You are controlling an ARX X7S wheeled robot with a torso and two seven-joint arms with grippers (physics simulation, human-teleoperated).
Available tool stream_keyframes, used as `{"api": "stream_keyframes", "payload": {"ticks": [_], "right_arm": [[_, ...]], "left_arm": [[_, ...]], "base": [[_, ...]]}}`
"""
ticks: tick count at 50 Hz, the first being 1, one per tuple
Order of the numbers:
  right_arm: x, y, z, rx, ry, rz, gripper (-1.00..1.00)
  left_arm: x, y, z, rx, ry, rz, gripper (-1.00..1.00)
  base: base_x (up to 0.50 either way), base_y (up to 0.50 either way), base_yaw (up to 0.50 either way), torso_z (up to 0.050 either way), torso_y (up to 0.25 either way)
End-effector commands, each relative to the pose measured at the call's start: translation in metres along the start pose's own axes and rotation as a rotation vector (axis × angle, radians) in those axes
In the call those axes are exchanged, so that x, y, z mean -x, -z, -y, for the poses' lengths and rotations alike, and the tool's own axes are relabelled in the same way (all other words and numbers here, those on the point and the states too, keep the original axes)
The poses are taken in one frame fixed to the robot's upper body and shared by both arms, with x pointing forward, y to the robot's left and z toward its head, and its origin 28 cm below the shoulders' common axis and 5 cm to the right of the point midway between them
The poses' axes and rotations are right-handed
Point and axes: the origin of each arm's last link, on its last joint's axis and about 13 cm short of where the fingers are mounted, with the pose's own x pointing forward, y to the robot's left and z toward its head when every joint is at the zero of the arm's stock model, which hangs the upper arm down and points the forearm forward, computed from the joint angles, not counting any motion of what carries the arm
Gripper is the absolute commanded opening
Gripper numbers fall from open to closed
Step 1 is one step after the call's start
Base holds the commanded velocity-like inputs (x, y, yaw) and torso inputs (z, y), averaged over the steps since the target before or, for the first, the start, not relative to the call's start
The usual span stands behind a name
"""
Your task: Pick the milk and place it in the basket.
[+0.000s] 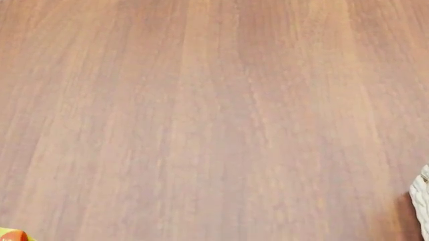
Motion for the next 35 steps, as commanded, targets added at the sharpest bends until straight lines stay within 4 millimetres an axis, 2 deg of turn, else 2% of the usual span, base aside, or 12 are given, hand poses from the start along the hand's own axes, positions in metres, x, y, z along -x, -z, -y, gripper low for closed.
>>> {"api": "stream_keyframes", "payload": {"ticks": [1, 21, 29, 35], "right_arm": [[0.006, -0.013, 0.001, 0.020, -0.010, 0.063, 1.00], [0.006, -0.017, 0.002, 0.027, -0.011, 0.079, 1.00], [0.012, -0.038, 0.008, -0.019, 0.020, 0.207, 1.00], [0.023, -0.062, 0.016, -0.011, 0.046, 0.271, 1.00]], "left_arm": [[0.000, 0.000, -0.005, -0.004, -0.042, 0.024, 1.00], [0.000, 0.000, -0.005, 0.001, -0.047, 0.023, 1.00], [0.000, 0.000, -0.005, 0.001, -0.047, 0.024, 1.00], [0.000, 0.000, -0.005, 0.003, -0.046, 0.028, 1.00]], "base": [[0.00, 0.00, 0.00, 0.000, 0.000], [0.00, 0.00, 0.00, 0.000, 0.000], [0.00, 0.00, 0.00, 0.000, 0.000], [0.00, 0.00, 0.00, 0.000, 0.000]]}}
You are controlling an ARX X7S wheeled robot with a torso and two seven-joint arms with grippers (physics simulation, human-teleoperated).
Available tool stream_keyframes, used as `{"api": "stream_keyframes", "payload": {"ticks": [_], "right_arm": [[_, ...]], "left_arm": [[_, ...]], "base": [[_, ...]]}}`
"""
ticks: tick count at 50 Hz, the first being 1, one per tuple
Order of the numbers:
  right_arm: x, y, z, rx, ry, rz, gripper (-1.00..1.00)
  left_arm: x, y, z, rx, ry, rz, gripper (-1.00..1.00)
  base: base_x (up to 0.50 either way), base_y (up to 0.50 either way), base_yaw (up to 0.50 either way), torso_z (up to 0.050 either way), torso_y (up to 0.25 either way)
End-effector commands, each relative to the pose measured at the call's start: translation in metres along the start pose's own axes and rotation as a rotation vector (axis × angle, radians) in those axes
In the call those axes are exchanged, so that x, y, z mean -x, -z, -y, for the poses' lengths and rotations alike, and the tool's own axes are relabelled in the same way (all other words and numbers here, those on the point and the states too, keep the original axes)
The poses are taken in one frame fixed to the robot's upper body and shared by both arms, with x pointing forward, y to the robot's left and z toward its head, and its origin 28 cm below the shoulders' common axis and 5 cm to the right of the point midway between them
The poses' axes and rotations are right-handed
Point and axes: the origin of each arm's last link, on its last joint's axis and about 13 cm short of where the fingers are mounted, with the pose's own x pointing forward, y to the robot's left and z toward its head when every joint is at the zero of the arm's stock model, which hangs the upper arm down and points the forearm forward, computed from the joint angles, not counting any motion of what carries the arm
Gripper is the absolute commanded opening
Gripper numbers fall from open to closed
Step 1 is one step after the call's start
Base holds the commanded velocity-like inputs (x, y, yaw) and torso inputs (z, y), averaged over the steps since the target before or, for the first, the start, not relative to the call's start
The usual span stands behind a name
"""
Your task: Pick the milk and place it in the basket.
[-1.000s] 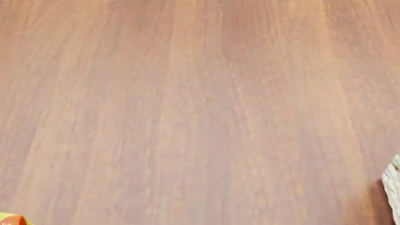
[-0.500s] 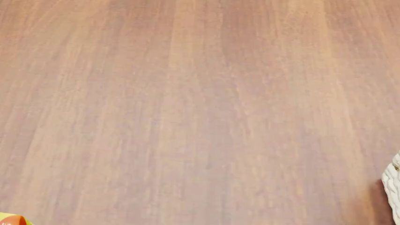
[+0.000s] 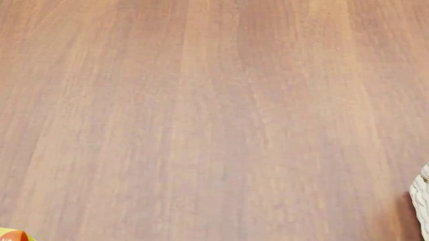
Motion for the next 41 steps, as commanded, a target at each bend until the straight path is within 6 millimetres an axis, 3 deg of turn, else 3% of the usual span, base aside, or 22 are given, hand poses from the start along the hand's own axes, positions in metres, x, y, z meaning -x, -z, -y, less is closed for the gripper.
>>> {"api": "stream_keyframes", "payload": {"ticks": [1, 12, 17, 28, 41], "right_arm": [[0.008, -0.041, 0.008, -0.003, 0.012, 0.142, 1.00], [0.033, -0.107, 0.024, 0.065, 0.057, 0.265, 1.00], [0.039, -0.136, 0.023, 0.042, 0.032, 0.409, 1.00], [0.034, -0.153, 0.018, 0.013, 0.008, 0.522, 1.00], [0.030, -0.149, 0.017, 0.007, 0.015, 0.527, 1.00]], "left_arm": [[0.000, 0.000, -0.005, -0.007, -0.035, 0.031, 1.00], [0.001, 0.000, -0.005, -0.007, -0.032, 0.032, 1.00], [0.001, 0.001, -0.005, -0.004, -0.030, 0.029, 1.00], [0.001, 0.000, -0.005, -0.003, -0.028, 0.031, 1.00], [0.001, 0.000, -0.005, -0.003, -0.030, 0.032, 1.00]], "base": [[0.00, 0.00, 0.00, 0.000, 0.000], [0.00, 0.00, 0.00, 0.000, 0.000], [0.00, 0.00, 0.00, 0.000, 0.000], [0.00, 0.00, 0.00, 0.000, 0.000], [0.00, 0.00, 0.00, 0.000, 0.000]]}}
